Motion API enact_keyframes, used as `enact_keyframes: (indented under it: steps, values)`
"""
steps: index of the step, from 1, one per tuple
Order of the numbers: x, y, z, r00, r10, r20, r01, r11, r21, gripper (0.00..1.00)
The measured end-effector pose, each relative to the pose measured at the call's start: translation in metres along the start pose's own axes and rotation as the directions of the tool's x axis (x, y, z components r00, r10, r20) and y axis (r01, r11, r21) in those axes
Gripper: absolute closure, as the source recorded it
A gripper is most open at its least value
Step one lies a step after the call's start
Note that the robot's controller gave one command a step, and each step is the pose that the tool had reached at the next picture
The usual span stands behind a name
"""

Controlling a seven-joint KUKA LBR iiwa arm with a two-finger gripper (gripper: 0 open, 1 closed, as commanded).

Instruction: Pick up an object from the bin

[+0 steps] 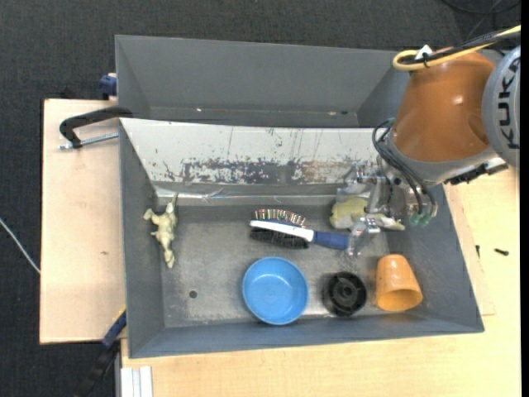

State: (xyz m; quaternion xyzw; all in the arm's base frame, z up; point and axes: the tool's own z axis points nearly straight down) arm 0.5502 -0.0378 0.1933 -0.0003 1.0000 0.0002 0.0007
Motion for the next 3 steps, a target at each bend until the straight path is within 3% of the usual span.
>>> enact_keyframes:
  steps: [1,2,3]
  values:
    - [0.0,0.006,0.122,0.998,-0.066,0.007,0.066,0.998,-0.001,0.0]
    - [-0.001,0.006,0.12,0.998,-0.066,0.008,0.066,0.998,0.0,1.0]
    - [0.001,0.01,-0.048,0.981,-0.193,0.012,0.193,0.981,0.003,1.0]
